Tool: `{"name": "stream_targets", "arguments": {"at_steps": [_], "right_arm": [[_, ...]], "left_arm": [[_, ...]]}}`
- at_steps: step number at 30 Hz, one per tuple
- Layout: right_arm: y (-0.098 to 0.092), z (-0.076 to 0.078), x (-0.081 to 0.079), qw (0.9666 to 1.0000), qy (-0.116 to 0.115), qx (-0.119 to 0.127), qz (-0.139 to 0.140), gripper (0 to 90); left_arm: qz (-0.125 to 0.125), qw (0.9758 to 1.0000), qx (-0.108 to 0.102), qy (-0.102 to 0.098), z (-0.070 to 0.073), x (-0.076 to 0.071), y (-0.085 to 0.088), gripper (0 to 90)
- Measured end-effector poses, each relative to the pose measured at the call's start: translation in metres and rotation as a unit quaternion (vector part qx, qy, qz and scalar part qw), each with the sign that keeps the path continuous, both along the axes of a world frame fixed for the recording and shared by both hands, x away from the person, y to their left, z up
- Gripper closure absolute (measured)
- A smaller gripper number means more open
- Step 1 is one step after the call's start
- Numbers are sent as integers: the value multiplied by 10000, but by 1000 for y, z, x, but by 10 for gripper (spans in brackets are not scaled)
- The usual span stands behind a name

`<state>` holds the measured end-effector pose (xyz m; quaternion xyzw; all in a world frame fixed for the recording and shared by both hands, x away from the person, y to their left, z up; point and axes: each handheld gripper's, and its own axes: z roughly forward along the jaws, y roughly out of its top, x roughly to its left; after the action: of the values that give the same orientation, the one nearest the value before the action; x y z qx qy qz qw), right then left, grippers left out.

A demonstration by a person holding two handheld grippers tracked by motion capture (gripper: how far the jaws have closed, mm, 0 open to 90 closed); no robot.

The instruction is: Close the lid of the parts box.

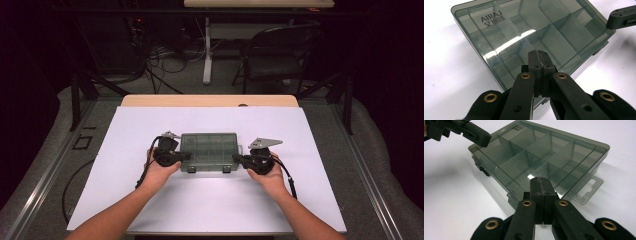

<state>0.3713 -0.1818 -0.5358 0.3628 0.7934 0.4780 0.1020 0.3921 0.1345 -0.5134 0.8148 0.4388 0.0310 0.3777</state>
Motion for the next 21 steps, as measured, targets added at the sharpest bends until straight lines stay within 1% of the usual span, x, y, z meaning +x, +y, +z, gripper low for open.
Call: {"name": "stream_targets", "arguments": {"at_steps": [2, 7, 10, 12, 15, 17, 21], "right_arm": [[0, -1, 1, 10000, 46, 76, 24, 900], [0, -2, 1, 9999, 37, 112, 38, 900], [-1, -3, 1, 9998, 75, 156, 53, 900], [-1, -3, 1, 9999, 22, 146, 73, 900], [-1, -4, 2, 9998, 55, 194, 88, 900], [1, -4, 2, 9999, -6, 137, 80, 900], [3, -2, 2, 9999, 65, 95, 5, 900]], "left_arm": [[-8, 10000, -2, -16, 0, 0, 0, 900], [-26, 10000, -13, -72, -1, -2, 0, 900], [-69, 9999, 32, -99, -1, -3, 0, 900], [-80, 9999, 54, -142, -1, -4, 0, 900], [-104, 9999, 49, -129, -1, -3, 0, 900], [-89, 9999, 13, -110, -1, -3, 1, 900], [-61, 10000, 1, -73, -1, -3, 1, 900]]}}
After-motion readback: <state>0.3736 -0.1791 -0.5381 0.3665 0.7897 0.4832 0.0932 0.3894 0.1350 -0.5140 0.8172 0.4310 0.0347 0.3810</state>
